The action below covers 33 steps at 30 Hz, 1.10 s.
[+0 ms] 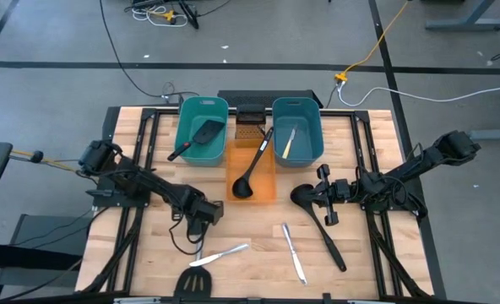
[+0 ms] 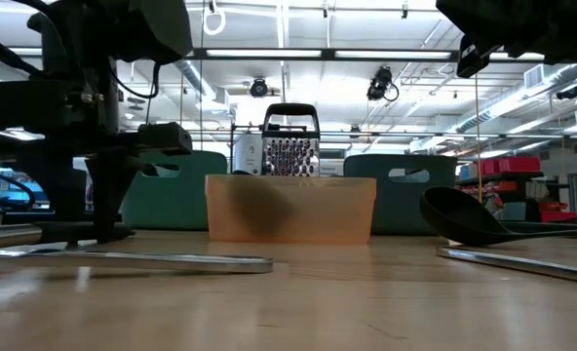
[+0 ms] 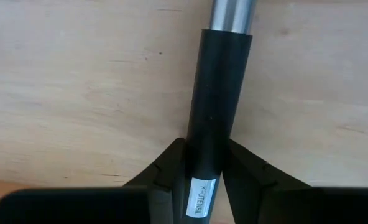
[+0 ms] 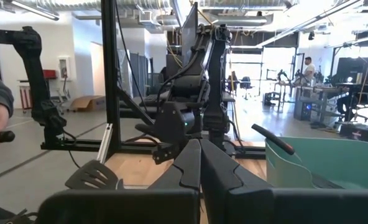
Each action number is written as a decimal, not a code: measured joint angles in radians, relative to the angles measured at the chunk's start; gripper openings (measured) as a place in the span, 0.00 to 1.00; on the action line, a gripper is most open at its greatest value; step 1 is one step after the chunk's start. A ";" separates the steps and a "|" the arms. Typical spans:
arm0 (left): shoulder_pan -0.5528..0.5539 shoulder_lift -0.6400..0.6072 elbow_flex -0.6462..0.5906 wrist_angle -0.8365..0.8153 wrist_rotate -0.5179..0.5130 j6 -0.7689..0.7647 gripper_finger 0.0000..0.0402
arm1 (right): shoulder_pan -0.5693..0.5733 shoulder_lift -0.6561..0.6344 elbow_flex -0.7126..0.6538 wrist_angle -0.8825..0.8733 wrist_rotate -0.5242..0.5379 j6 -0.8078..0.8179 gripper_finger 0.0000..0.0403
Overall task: Pick & Place Kitchen Items
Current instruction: Put the black spatula into the green bin
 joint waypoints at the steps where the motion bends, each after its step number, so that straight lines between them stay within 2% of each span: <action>1: -0.009 0.000 0.000 -0.006 -0.005 -0.013 0.22 | 0.000 0.000 0.000 0.000 0.000 0.000 0.02; 6: -0.073 -0.015 -0.002 -0.051 -0.031 -0.088 0.22 | 0.000 0.000 0.000 0.002 0.000 0.000 0.02; 13: -0.150 -0.070 -0.007 -0.068 0.043 -0.203 0.22 | 0.000 0.000 0.000 0.015 0.000 -0.006 0.02; 21: -0.151 -0.159 -0.006 -0.024 0.127 -0.347 0.22 | 0.000 0.000 0.000 0.020 0.000 -0.003 0.02; 33: -0.115 -0.169 -0.004 -0.028 0.260 -0.521 0.21 | 0.000 0.000 0.000 0.023 0.000 0.000 0.02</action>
